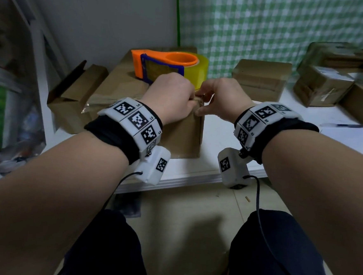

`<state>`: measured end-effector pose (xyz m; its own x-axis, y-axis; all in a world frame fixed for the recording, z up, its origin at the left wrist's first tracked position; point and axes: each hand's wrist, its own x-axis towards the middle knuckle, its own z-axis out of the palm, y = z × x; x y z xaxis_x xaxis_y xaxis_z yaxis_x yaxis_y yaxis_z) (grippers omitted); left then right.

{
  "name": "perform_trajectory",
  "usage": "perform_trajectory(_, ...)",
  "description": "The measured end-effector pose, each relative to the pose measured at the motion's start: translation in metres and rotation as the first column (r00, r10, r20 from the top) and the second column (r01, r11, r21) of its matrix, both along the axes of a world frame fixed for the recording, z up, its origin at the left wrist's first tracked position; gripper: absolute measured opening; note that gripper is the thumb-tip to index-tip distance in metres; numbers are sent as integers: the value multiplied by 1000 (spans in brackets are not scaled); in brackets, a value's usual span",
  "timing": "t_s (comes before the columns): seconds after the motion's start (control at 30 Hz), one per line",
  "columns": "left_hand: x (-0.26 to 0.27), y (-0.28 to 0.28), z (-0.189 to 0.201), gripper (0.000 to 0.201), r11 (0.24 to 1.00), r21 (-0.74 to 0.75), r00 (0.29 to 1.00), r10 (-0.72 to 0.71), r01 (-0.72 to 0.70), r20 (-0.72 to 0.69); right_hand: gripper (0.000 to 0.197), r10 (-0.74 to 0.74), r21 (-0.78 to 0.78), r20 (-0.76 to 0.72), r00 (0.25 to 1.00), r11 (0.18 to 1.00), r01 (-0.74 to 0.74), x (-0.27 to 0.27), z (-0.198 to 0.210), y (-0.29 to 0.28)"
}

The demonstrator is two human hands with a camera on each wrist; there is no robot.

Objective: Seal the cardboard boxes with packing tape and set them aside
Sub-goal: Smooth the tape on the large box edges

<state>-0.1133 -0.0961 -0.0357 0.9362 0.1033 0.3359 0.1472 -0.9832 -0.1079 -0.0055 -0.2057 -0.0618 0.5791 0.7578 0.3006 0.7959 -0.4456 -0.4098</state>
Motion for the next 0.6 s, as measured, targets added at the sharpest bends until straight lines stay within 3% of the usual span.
perform_trajectory(0.27, 0, 4, 7, 23, 1000, -4, 996, -11, 11, -87, 42, 1, 13, 14, 1000, 1000, -1, -2, -1, 0)
perform_trajectory(0.6, -3, 9, 0, 28, 998, -62, 1000, -20, 20, 3, 35, 6, -4, 34, 999, 1000, -6, -6, 0, -2)
